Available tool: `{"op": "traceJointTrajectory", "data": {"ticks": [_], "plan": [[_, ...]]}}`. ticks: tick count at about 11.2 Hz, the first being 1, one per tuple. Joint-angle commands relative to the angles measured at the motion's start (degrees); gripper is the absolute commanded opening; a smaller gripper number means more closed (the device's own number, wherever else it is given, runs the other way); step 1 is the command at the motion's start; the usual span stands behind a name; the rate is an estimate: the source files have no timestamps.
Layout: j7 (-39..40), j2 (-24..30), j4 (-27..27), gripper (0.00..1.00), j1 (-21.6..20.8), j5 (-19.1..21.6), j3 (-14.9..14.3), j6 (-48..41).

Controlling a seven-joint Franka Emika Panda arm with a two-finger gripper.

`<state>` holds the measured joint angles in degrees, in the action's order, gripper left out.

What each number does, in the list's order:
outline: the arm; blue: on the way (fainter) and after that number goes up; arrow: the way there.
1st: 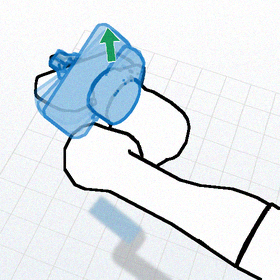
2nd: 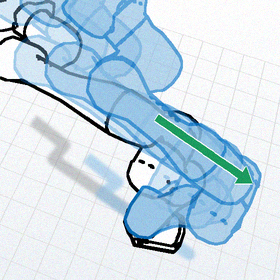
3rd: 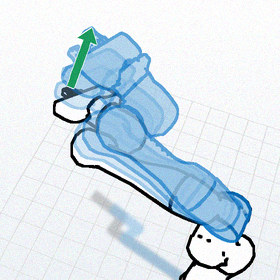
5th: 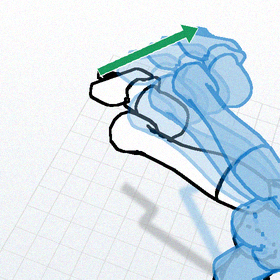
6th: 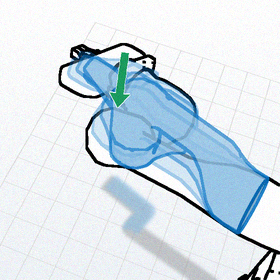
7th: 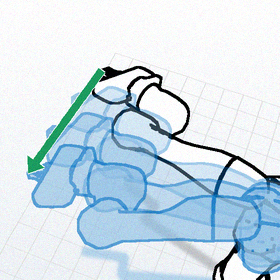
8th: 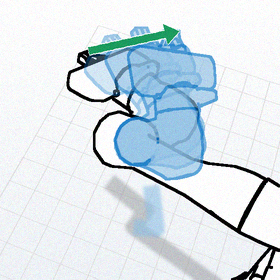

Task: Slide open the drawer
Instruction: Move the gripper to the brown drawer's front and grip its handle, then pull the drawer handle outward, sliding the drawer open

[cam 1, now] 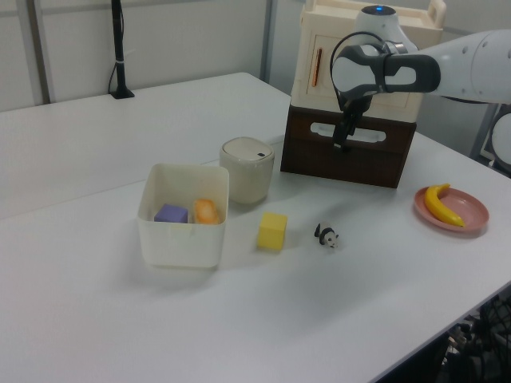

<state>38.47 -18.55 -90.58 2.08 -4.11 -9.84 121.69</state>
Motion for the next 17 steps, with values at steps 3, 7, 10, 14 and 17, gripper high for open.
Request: {"op": "traceJointTrajectory", "data": {"ticks": [3,7,10,14,17], "plan": [[5.5,-4.6,1.7,0.94,0.6,-2.5,-2.7,10.8],[6.7,-8.8,3.8,0.94,0.9,-4.3,-2.7,10.8],[6.8,-8.7,3.6,0.94,0.4,-4.7,-2.7,10.7],[6.4,-6.7,1.6,0.95,-2.8,-4.5,-2.4,3.1],[6.1,-4.5,1.4,0.95,-5.2,-4.0,-1.7,-5.6]]}}
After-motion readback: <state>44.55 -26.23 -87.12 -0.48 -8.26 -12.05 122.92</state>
